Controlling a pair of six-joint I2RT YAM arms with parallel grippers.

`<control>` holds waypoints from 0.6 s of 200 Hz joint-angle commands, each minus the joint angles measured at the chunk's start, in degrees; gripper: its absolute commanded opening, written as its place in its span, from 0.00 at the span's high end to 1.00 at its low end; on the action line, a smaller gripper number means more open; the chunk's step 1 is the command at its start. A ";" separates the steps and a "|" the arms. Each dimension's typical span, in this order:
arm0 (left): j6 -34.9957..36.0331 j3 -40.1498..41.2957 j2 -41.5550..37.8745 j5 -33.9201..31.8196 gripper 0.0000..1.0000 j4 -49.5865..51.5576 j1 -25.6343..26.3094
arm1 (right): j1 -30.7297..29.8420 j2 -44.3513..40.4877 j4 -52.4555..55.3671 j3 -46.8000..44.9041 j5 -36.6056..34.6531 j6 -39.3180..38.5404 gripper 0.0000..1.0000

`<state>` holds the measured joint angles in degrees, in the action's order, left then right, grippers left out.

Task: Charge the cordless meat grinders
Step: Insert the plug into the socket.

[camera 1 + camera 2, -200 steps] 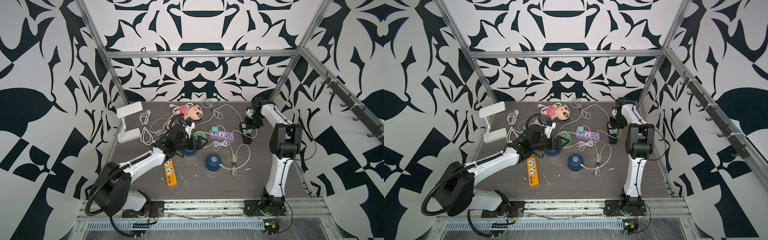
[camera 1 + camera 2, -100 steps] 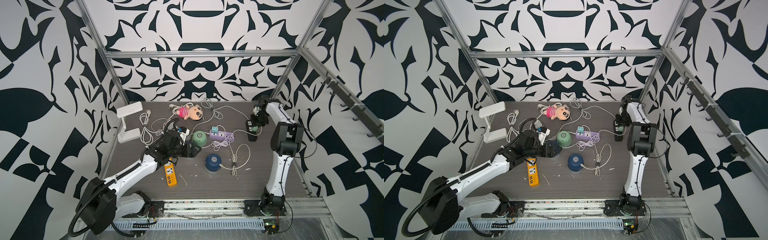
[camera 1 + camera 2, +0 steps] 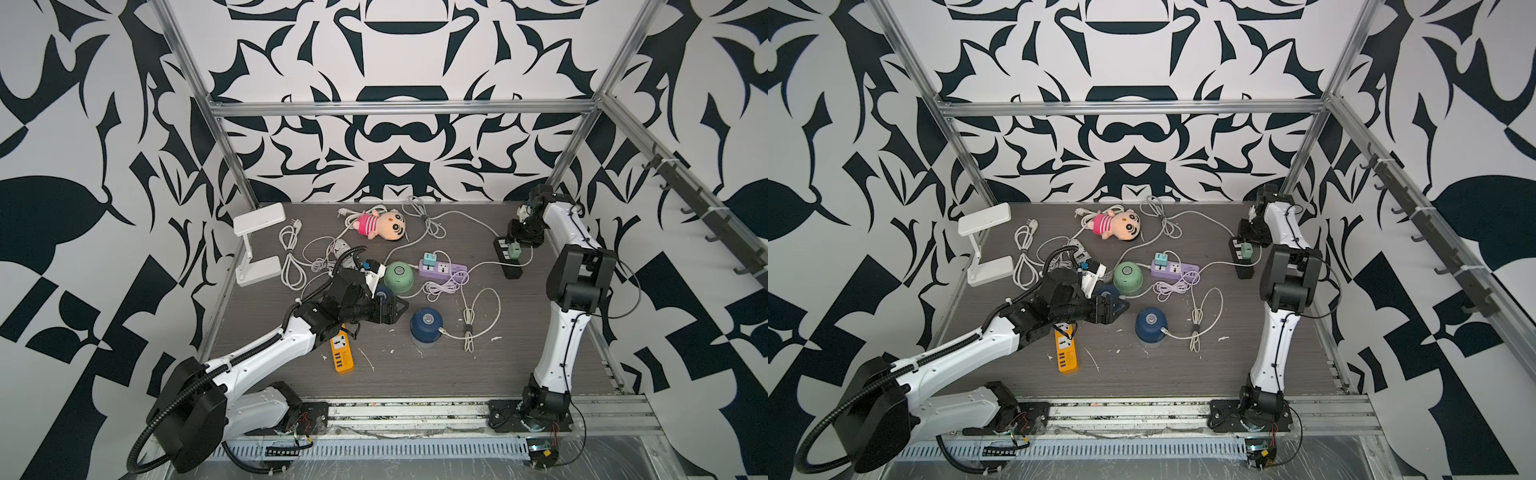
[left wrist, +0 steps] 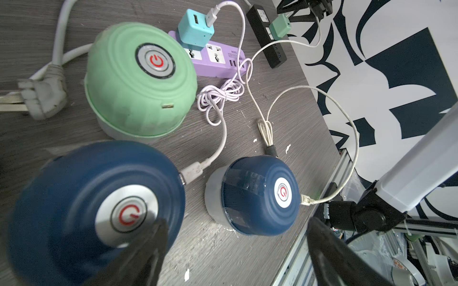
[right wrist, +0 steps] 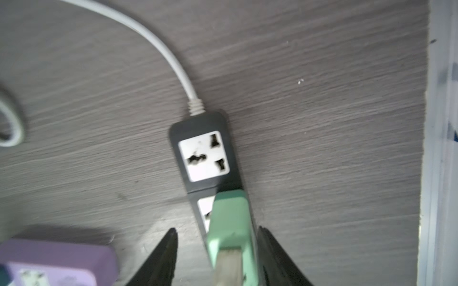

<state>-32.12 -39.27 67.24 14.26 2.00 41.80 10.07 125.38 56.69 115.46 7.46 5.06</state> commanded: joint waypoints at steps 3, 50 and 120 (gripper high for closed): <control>-0.23 -0.62 0.55 -3.37 0.01 8.80 0.03 | -0.39 -8.12 -2.23 -0.26 3.07 2.60 0.35; 1.42 -7.05 1.62 -6.41 0.01 10.20 -0.05 | -3.26 -15.75 -3.59 -3.17 2.21 3.72 0.35; 6.63 -11.17 -3.64 -11.94 0.01 18.40 -3.61 | -17.63 -30.15 -4.74 -11.56 -4.30 3.01 0.39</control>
<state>-28.23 -48.62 66.41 5.45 15.53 40.69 0.08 102.28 53.12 106.96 6.46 8.40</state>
